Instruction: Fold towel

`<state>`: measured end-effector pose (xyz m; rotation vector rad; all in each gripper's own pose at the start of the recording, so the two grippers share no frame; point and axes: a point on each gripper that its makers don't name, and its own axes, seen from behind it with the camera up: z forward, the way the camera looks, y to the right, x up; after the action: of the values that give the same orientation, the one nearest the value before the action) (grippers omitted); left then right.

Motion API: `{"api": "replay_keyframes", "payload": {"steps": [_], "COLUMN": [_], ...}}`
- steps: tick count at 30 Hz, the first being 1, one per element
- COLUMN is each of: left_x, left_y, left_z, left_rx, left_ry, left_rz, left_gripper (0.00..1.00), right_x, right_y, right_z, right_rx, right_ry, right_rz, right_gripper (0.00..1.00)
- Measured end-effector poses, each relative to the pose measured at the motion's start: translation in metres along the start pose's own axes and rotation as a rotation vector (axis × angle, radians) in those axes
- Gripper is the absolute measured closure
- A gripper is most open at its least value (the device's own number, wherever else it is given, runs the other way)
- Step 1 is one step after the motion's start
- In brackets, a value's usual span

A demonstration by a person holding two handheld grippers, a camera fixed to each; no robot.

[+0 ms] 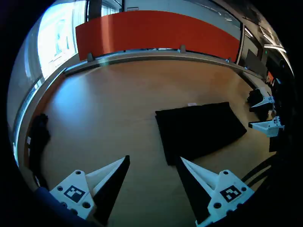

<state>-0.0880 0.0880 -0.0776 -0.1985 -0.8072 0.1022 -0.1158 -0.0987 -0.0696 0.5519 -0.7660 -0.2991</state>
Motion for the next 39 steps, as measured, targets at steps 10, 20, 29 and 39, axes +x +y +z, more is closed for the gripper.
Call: {"api": "replay_keyframes", "payload": {"steps": [10,20,29,39], "left_x": [-0.02,-0.035,-0.041,-0.044], "left_y": [-0.006,-0.014,-0.019,-0.018], "left_z": [-0.017,-0.029,-0.034,-0.034], "left_rx": [0.019,0.036,0.042,0.038], "left_ry": [-0.011,-0.021,-0.024,-0.028], "left_rz": [-0.029,-0.05,-0.061,-0.061], "left_gripper": [0.13,0.13,0.12,0.12], "right_x": [-0.015,-0.042,-0.057,-0.058], "right_y": [-0.004,-0.002,-0.001,0.002], "right_z": [0.004,0.005,0.006,0.007], "right_rx": [0.058,0.087,0.109,0.112], "right_ry": [-0.05,-0.13,-0.18,-0.185], "right_rz": [-0.032,-0.072,-0.064,-0.078], "right_gripper": [0.16,0.32,0.51,0.75]}}
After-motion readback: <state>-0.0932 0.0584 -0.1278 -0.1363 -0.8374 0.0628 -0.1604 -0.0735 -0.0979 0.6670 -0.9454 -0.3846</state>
